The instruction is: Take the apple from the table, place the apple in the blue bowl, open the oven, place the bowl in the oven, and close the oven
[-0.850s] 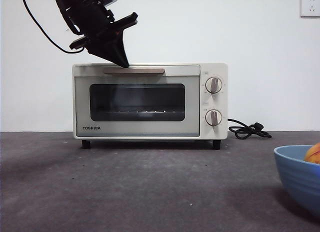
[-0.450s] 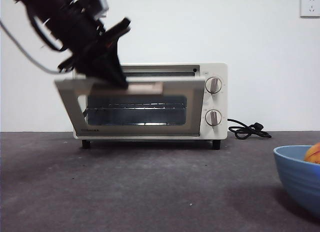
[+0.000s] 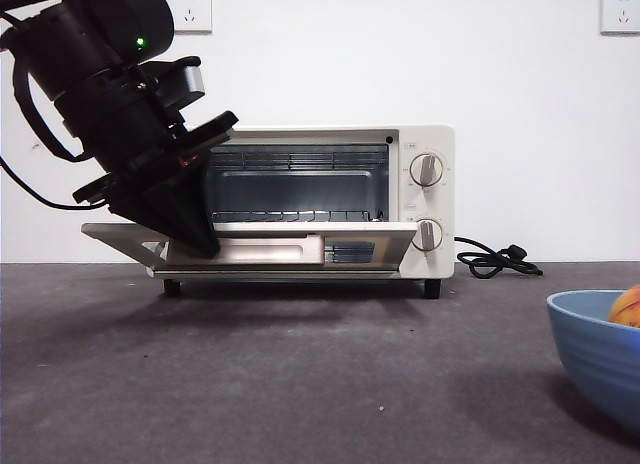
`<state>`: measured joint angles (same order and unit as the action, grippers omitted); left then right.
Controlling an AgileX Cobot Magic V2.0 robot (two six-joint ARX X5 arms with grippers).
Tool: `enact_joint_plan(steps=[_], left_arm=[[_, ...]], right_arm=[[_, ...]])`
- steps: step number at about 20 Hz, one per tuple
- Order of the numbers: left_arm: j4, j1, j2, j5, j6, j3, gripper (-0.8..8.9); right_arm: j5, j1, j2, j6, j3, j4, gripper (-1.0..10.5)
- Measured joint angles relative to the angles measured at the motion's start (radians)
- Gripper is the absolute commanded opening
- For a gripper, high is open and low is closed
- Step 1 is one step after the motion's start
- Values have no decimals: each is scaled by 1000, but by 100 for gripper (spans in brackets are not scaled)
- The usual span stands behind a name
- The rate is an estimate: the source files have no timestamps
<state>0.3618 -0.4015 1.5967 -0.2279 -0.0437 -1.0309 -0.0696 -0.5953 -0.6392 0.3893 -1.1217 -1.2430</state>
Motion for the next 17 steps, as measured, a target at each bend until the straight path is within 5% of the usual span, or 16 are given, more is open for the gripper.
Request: enact_joint_plan(steps=[7, 17], left_arm=[[-163, -2, -2, 39, 2, 185, -6], [29, -114, -177, -12, 33, 192, -6]], right_arm=[[0, 0, 0, 0, 0, -14, -7], [33, 0, -19, 77, 0, -111, -3]])
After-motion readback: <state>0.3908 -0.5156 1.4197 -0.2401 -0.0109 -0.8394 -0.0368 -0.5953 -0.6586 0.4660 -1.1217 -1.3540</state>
